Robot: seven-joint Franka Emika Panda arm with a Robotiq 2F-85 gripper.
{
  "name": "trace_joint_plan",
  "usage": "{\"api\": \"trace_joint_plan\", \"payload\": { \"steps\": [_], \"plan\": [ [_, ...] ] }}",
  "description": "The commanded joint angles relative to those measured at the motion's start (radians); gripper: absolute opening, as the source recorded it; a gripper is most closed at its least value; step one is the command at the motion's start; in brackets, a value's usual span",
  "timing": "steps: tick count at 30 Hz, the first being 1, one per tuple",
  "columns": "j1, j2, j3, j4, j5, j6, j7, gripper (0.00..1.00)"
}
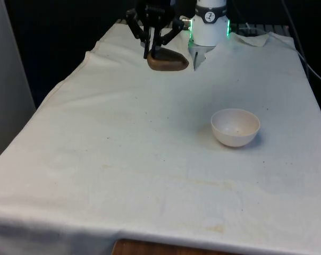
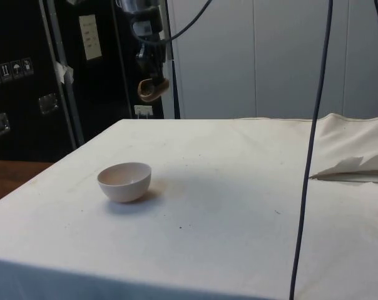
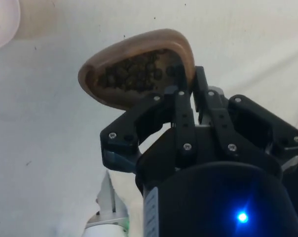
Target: Pour the coffee beans from the cup into the bowl.
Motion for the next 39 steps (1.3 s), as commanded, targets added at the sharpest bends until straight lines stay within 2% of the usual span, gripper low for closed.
{"api": "trace_joint_plan", "payload": {
  "steps": [1,8,9,10,11,18,19,20,22,27,28,29,36,37,38,39],
  "plan": [
    [0.006,-0.002,-0.001,-0.001,-0.02,-0.002,0.022,0.0],
    [0.008,-0.004,0.023,-0.005,-0.073,-0.006,0.079,0.0],
    [0.007,-0.005,0.027,-0.005,-0.08,-0.007,0.086,0.0],
    [0.0,0.0,0.031,-0.001,-0.067,-0.005,0.073,0.0],
    [0.007,-0.005,0.031,-0.006,-0.086,-0.008,0.092,0.0],
    [0.01,-0.007,0.061,-0.008,-0.147,-0.018,0.153,0.0],
    [0.001,0.0,0.065,-0.003,-0.136,-0.015,0.142,0.0],
    [0.011,-0.007,0.071,-0.009,-0.164,-0.024,0.172,0.0],
    [0.011,-0.008,0.076,-0.009,-0.172,-0.027,0.18,0.0],
    [0.011,-0.008,0.107,-0.008,-0.216,-0.044,0.229,0.0],
    [0.003,-0.002,0.112,-0.003,-0.208,-0.042,0.22,0.0],
    [0.011,-0.008,0.116,-0.008,-0.23,-0.05,0.243,0.0],
    [0.012,-0.006,0.159,-0.003,-0.283,-0.077,0.306,0.0],
    [0.004,-0.003,0.155,-0.002,-0.265,-0.068,0.287,0.0],
    [0.012,-0.006,0.159,-0.003,-0.283,-0.077,0.306,0.0],
    [0.013,-0.004,0.17,-0.001,-0.298,-0.084,0.323,0.0]
  ]
}}
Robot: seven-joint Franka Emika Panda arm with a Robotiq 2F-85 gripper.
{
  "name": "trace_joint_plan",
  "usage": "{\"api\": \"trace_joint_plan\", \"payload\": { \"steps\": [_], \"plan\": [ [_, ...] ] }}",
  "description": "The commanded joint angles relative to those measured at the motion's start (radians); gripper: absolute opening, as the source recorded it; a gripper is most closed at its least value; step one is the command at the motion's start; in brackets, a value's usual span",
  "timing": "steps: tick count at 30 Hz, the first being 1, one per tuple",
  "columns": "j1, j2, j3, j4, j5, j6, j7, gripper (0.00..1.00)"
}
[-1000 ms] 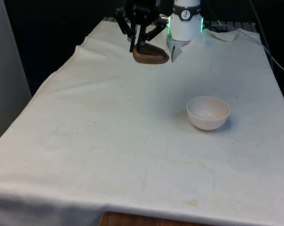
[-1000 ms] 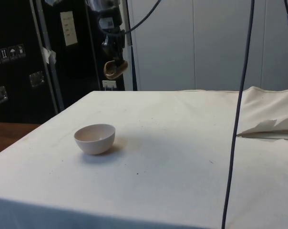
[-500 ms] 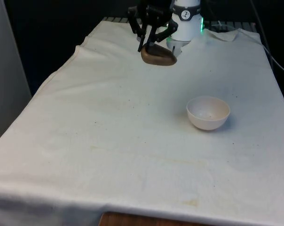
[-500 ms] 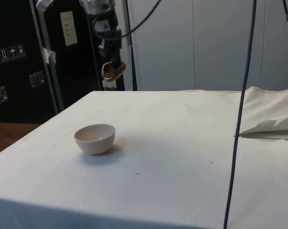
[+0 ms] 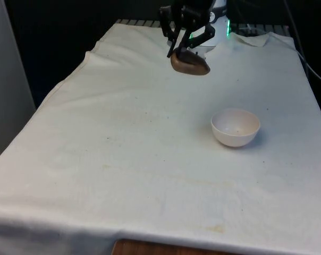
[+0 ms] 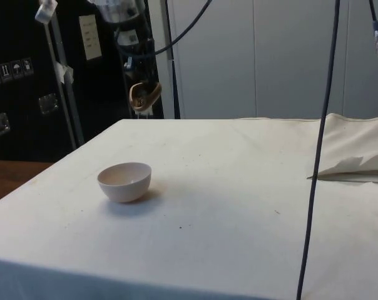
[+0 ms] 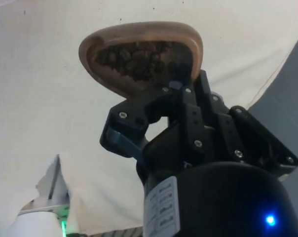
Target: Pour the coffee beans from the cup into the bowl.
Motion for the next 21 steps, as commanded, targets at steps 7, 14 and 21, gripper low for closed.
{"api": "trace_joint_plan", "payload": {
  "steps": [7,14,21],
  "plan": [
    [0.01,0.003,0.044,0.006,-0.064,-0.039,0.074,0.0],
    [0.01,0.01,0.078,0.012,-0.103,-0.062,0.12,0.0],
    [0.012,0.022,0.115,0.016,-0.162,-0.091,0.179,0.0]
  ]
}}
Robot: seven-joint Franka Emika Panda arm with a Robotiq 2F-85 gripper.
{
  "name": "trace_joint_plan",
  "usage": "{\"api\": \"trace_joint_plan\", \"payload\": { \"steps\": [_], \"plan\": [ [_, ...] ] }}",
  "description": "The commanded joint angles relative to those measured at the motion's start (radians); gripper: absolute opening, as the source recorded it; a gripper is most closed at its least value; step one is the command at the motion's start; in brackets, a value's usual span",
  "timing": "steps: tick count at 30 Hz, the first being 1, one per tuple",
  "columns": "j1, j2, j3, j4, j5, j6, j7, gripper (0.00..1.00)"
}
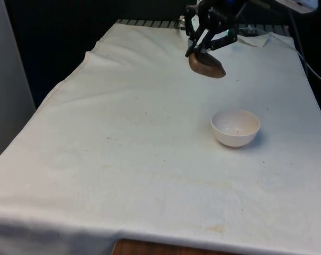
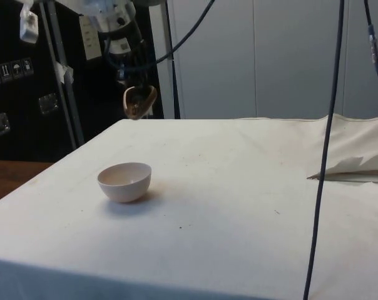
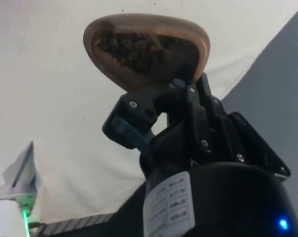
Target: Pour the coffee beans from the cup into the bowl.
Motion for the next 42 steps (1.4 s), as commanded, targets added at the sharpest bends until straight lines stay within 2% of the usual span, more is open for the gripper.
{"api": "trace_joint_plan", "payload": {
  "steps": [1,6,7,8,15,16,17,24,25,26,27,34,35,36,42],
  "plan": [
    [0.008,0.006,0.0,0.007,-0.014,-0.014,0.012,0.0],
    [0.009,0.02,0.026,0.015,-0.062,-0.04,0.054,0.0],
    [0.001,0.013,0.027,0.006,-0.052,-0.026,0.046,0.0],
    [0.01,0.024,0.03,0.018,-0.07,-0.046,0.062,0.0],
    [0.012,0.063,0.068,0.054,-0.129,-0.093,0.111,0.0],
    [0.004,0.055,0.07,0.045,-0.123,-0.079,0.104,0.0],
    [0.012,0.069,0.073,0.059,-0.135,-0.099,0.116,0.0],
    [0.013,0.116,0.108,0.105,-0.188,-0.143,0.151,0.0],
    [0.013,0.121,0.112,0.109,-0.194,-0.146,0.154,0.0],
    [0.006,0.117,0.115,0.104,-0.191,-0.137,0.152,0.0],
    [0.014,0.127,0.116,0.113,-0.2,-0.15,0.158,0.0],
    [0.015,0.154,0.142,0.127,-0.243,-0.163,0.18,0.0],
    [0.008,0.152,0.147,0.121,-0.246,-0.154,0.181,0.0],
    [0.014,0.158,0.147,0.126,-0.252,-0.162,0.184,0.0],
    [0.014,0.167,0.158,0.124,-0.275,-0.159,0.189,0.0]
  ]
}}
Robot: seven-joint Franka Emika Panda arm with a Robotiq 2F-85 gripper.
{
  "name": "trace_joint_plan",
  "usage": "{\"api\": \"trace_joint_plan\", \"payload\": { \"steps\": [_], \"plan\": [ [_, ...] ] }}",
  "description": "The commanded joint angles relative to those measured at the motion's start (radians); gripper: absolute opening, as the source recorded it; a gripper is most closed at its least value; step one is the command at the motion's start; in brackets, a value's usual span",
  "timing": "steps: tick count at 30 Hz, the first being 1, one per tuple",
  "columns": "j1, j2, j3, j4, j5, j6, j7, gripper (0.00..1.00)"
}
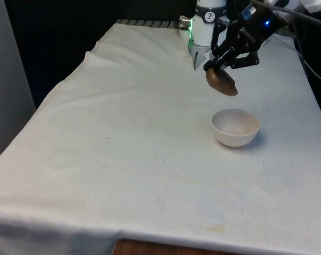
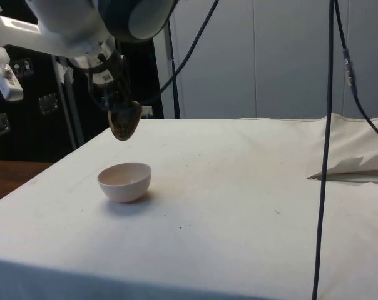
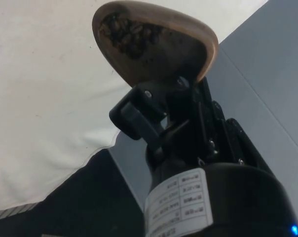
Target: Pour the coffee beans from the cup into the bowl.
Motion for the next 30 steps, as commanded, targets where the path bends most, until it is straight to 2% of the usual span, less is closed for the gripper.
{"api": "trace_joint_plan", "payload": {
  "steps": [1,3,9,18,19,20,26,27,30],
  "plan": [
    [0.0,0.001,0.001,0.0,-0.003,0.0,0.0,0.0],
    [0.004,0.009,0.005,0.002,-0.023,-0.002,0.004,0.0],
    [0.001,0.01,0.011,-0.007,-0.059,0.01,0.008,0.0],
    [-0.002,0.001,0.016,-0.033,-0.089,0.033,0.015,0.0],
    [0.0,0.009,0.015,-0.021,-0.082,0.014,0.011,0.0],
    [-0.002,0.0,0.016,-0.035,-0.093,0.035,0.016,0.0],
    [-0.003,-0.005,0.018,-0.055,-0.118,0.054,0.023,0.0],
    [0.0,0.003,0.017,-0.044,-0.113,0.035,0.022,0.0],
    [-0.003,-0.008,0.018,-0.062,-0.128,0.063,0.026,0.0]
  ]
}}
